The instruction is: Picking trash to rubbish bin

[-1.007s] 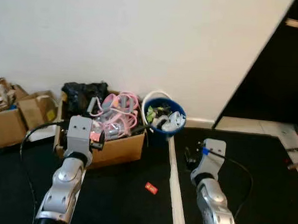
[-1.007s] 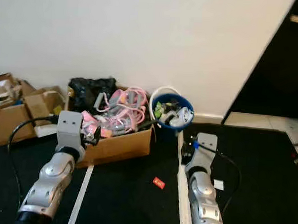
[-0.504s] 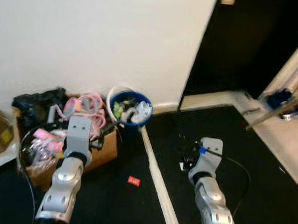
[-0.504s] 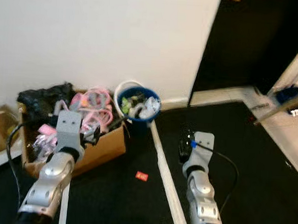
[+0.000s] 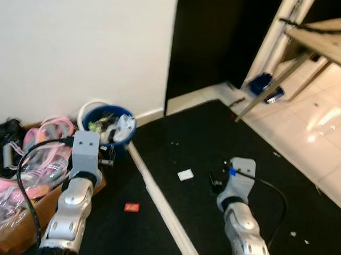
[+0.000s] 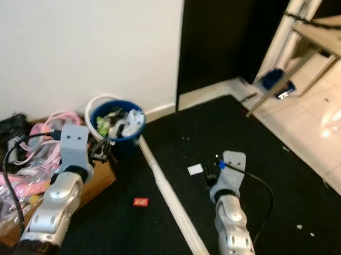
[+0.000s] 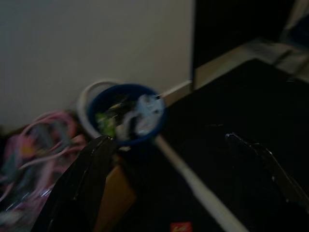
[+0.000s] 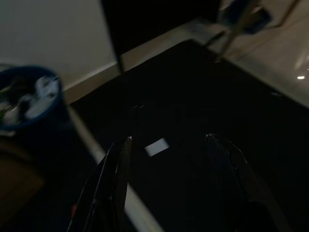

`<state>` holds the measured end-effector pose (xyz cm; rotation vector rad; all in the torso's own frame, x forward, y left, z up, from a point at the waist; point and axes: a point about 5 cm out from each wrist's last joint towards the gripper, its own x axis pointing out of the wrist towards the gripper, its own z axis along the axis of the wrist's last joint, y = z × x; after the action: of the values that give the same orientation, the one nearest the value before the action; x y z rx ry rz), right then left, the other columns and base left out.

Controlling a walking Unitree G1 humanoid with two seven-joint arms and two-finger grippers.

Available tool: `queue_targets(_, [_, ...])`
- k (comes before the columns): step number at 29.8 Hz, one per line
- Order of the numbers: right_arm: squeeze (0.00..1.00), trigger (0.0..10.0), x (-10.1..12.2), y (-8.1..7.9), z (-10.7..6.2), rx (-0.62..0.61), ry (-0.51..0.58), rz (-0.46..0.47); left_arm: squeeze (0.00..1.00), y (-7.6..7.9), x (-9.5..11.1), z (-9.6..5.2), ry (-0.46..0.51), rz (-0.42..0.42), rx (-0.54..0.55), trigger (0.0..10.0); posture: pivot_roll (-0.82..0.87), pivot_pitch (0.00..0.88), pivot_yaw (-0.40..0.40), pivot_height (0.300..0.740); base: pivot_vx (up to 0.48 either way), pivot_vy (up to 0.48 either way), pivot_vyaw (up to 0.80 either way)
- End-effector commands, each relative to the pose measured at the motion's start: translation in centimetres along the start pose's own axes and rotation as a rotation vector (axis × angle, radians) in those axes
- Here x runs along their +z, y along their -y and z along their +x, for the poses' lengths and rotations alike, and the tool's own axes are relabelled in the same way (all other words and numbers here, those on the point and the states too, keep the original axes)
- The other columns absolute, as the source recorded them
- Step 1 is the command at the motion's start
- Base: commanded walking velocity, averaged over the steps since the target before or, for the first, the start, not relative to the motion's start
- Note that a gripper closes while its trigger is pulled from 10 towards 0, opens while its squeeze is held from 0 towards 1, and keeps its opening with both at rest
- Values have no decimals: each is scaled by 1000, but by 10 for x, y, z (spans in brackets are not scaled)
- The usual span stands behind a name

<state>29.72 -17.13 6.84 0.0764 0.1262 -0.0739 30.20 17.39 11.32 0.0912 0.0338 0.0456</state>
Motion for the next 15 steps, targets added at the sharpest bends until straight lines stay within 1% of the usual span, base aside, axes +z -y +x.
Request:
queue_targets(1, [0, 10000, -5, 1, -2, -5, -19, 3, 0, 1, -10, -2, -41, -6, -16, 10000, 62, 130, 19, 740, 0, 0, -744])
queue_targets(5, [0, 10000, -3, 1, -1, -1, -19, -1, 0, 1, -10, 0, -25, -2, -42, 10000, 57, 140, 1, 740, 0, 0, -750])
queue_targets(6, [0, 10000, -3, 1, -1, 4, -20, -3, 0, -1, -8, 1, -12, -15, -43, 10000, 57, 145, -11, 740, 0, 0, -750])
queue_targets(7, [0, 10000, -2, 1, 0, 10, -22, -5, 0, -3, -6, 3, 2, -10, -61, 10000, 58, 146, -17, 740, 0, 0, -750])
queue_targets(8, [0, 10000, -2, 0, 1, 17, -23, -10, 0, -6, -3, 4, 18, 21, -95, 10000, 59, 147, -18, 740, 0, 0, -750])
queue_targets(9, [0, 10000, -2, 0, 1, 17, -23, -10, 0, -6, -3, 4, 18, 21, -95, 10000, 59, 147, -18, 740, 0, 0, -750])
queue_targets(10, [0, 10000, -1, 0, 1, 21, -24, -12, 0, -8, -2, 5, 28, 44, -118, 10000, 62, 149, -17, 740, 0, 0, -750])
queue_targets(11, [0, 10000, -1, 0, 2, 23, -24, -14, 0, -11, -1, 6, 33, 77, -143, 10000, 61, 149, -16, 740, 0, 0, -750])
queue_targets(12, [0, 10000, 0, 1, 3, 24, -23, -15, 0, -15, -1, 7, 26, 93, -156, 10000, 61, 149, -16, 740, 0, 0, -750])
queue_targets(14, [0, 10000, 1, 1, 3, 22, -19, -15, 0, -21, -3, 8, 2, 112, -164, 10000, 58, 146, -4, 740, 0, 0, -747])
queue_targets(15, [0, 10000, 1, 1, 3, 22, -19, -15, 0, -21, -3, 8, 2, 112, -164, 10000, 58, 146, -4, 740, 0, 0, -750])
